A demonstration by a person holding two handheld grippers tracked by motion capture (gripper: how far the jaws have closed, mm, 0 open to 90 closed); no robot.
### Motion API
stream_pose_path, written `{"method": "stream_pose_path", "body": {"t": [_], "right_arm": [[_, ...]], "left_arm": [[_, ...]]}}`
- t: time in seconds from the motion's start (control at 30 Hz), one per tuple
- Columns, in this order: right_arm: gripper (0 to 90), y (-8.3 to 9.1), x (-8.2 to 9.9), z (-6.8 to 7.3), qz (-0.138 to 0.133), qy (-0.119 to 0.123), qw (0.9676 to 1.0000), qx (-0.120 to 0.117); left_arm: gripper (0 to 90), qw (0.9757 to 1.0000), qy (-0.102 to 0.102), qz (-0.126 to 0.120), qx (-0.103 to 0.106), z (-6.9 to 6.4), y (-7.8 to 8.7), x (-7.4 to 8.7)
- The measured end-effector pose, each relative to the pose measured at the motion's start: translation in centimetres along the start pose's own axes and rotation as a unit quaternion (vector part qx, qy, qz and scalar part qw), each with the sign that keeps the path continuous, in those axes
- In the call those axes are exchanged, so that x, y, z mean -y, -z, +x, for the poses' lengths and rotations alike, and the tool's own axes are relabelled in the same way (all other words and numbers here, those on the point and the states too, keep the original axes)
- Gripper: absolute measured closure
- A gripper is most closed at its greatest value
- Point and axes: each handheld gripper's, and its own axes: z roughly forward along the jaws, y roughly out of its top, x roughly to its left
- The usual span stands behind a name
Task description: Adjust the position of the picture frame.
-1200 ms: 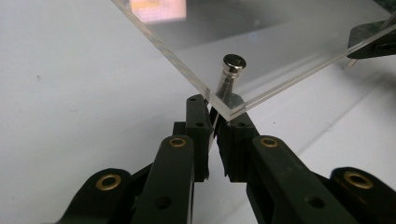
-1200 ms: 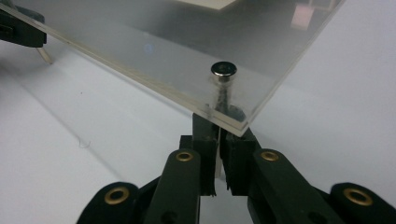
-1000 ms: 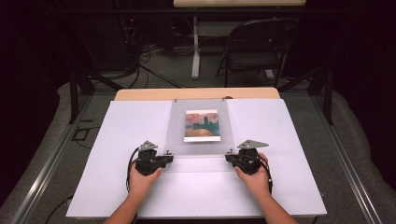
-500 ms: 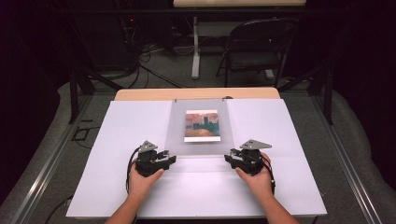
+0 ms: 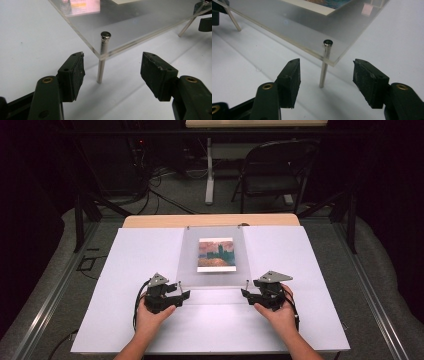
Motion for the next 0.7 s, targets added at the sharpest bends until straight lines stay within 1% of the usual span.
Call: {"method": "stream_pose_path", "body": {"t": [0.07, 0.1, 0.17, 0.27, 0.3, 0.4, 0.53, 0.6, 0.67, 0.7], "right_arm": [[38.6, 0.5, 0.2, 0.0, 0.002, 0.003, 1.0, 0.001], [38.6, 0.9, 0.3, 0.1, 0.004, 0.003, 1.0, 0.0], [38.6, 1.5, 0.5, 0.1, 0.003, 0.009, 1.0, -0.001], [38.2, 2.6, 0.8, 0.2, 0.003, 0.009, 1.0, 0.0], [38.2, 2.9, 0.9, 0.2, -0.001, 0.008, 1.0, 0.0], [38.2, 3.7, 1.3, 0.2, -0.007, 0.001, 1.0, 0.0], [37.5, 4.7, 1.6, 0.1, -0.011, -0.007, 0.9999, 0.003], [37.7, 4.9, 1.5, 0.1, -0.016, -0.006, 0.9998, 0.003], [37.9, 5.0, 1.4, 0.3, -0.019, 0.005, 0.9998, 0.005], [38.1, 5.0, 1.3, 0.4, -0.02, 0.009, 0.9997, 0.007]], "left_arm": [[35.0, 0.9999, -0.011, -0.002, -0.005, -0.2, 0.4, -0.1], [34.7, 0.9999, -0.013, -0.003, -0.006, -0.3, 0.6, -0.1], [34.5, 0.9997, -0.022, -0.006, -0.005, -0.4, 1.1, -0.1], [34.4, 0.9994, -0.032, -0.01, -0.004, -0.6, 1.6, 0.1], [34.4, 0.9992, -0.038, -0.009, -0.004, -0.6, 1.9, 0.2], [34.4, 0.9987, -0.047, -0.016, -0.011, -0.8, 2.5, 0.6], [34.3, 0.9986, -0.047, -0.02, -0.012, -0.8, 3.2, 1.1], [34.3, 0.9989, -0.041, -0.021, -0.009, -0.9, 3.4, 1.2], [34.5, 0.9989, -0.041, -0.023, -0.008, -1.0, 3.6, 1.1], [34.7, 0.9987, -0.044, -0.025, -0.007, -1.0, 3.6, 1.1]]}}
